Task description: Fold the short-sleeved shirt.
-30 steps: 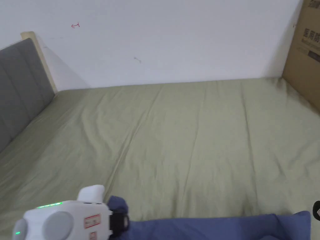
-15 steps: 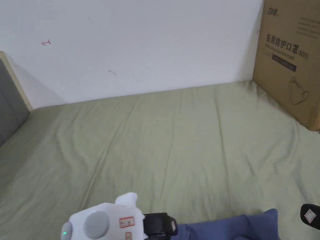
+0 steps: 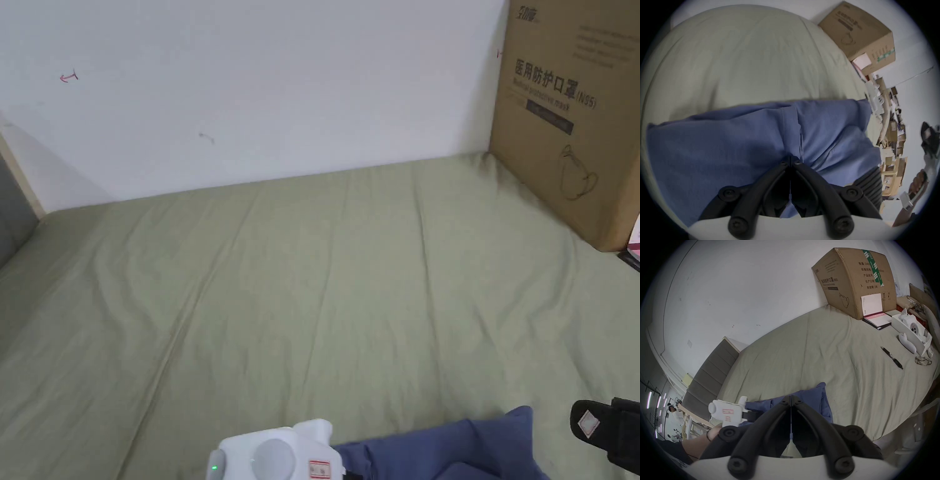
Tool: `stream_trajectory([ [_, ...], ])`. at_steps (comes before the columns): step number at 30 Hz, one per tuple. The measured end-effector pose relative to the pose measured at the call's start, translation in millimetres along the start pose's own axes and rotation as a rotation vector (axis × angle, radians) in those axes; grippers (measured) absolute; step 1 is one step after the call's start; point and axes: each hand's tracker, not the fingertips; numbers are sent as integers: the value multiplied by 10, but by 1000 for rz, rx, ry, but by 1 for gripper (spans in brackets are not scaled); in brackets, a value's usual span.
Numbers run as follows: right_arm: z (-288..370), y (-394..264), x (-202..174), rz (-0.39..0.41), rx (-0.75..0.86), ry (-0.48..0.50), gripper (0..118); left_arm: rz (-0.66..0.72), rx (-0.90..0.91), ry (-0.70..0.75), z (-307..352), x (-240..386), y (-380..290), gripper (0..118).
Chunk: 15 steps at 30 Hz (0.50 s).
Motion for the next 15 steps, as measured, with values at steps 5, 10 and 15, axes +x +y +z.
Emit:
stream_trajectory([
  [5, -10, 1, -17, -4, -7, 2, 0, 137, 26, -218, 166, -59, 14, 1],
  [10, -70, 39, -111, 23, -20, 4, 0, 107, 243, -545, 1069, -484, -196, 1],
  [15, -128, 54, -181, 22, -28, 19, 0, 313, 320, -452, 1507, -1524, -389, 105],
])
